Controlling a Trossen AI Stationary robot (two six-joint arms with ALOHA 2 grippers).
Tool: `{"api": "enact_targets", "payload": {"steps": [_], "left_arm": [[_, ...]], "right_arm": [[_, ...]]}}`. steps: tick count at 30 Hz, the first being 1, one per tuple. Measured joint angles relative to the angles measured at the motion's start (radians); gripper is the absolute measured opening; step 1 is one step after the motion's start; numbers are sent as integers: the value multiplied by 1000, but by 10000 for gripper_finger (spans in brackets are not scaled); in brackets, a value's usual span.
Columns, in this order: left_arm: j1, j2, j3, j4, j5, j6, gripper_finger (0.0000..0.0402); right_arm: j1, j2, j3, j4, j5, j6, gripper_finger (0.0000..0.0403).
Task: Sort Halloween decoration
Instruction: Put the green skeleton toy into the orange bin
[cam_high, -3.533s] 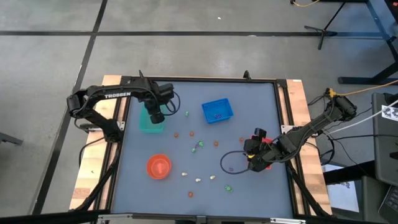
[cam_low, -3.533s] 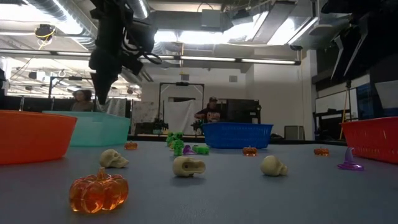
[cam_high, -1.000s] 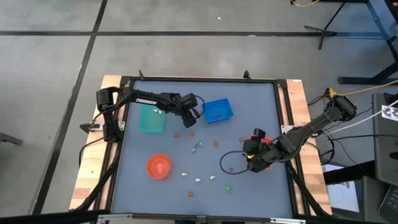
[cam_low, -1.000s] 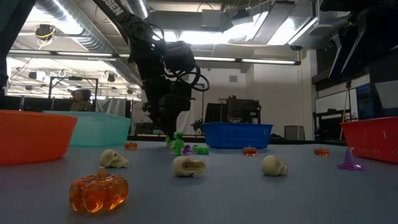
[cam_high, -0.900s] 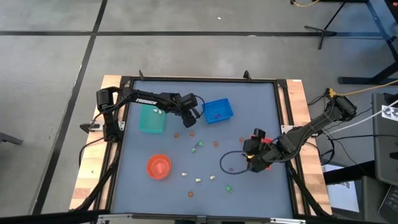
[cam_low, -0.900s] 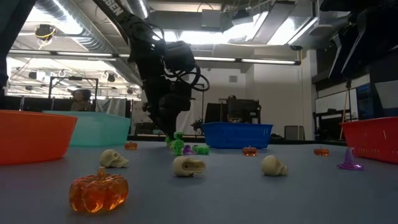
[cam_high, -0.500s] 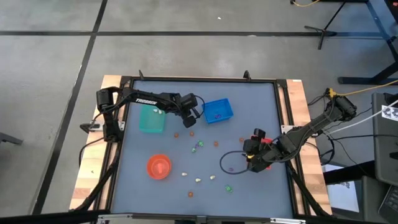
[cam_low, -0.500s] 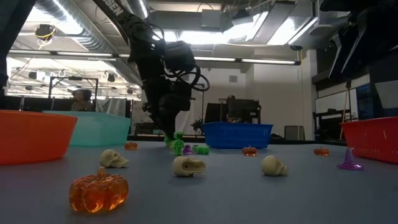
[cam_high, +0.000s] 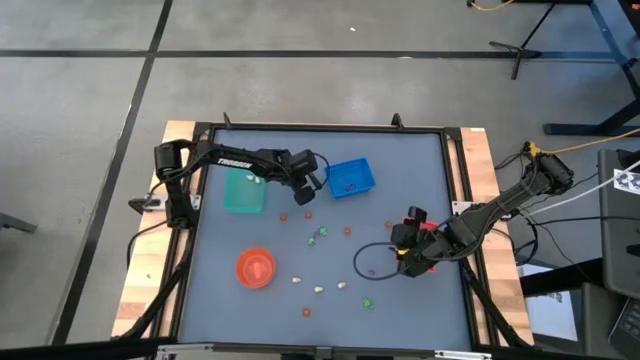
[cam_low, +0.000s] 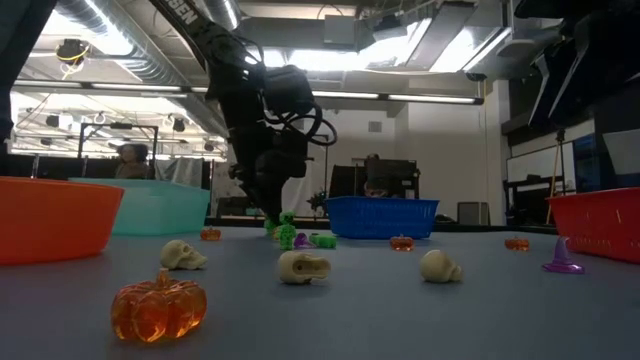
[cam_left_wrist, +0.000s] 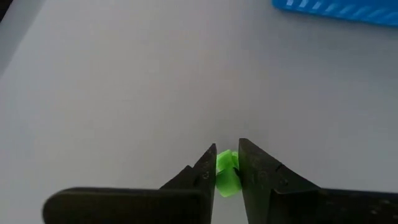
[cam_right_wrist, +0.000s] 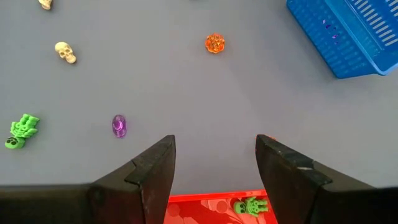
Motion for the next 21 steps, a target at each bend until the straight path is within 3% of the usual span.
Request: {"api": "enact_targets", "payload": {"steps": [10,21], "left_arm": [[-1,-53,0,10,29,0,30],[-16,-141,0,140,252,-167,31]], "right_arm": [[0,0,0,1,6,0,221],[0,0,0,57,246,-1,221]]}}
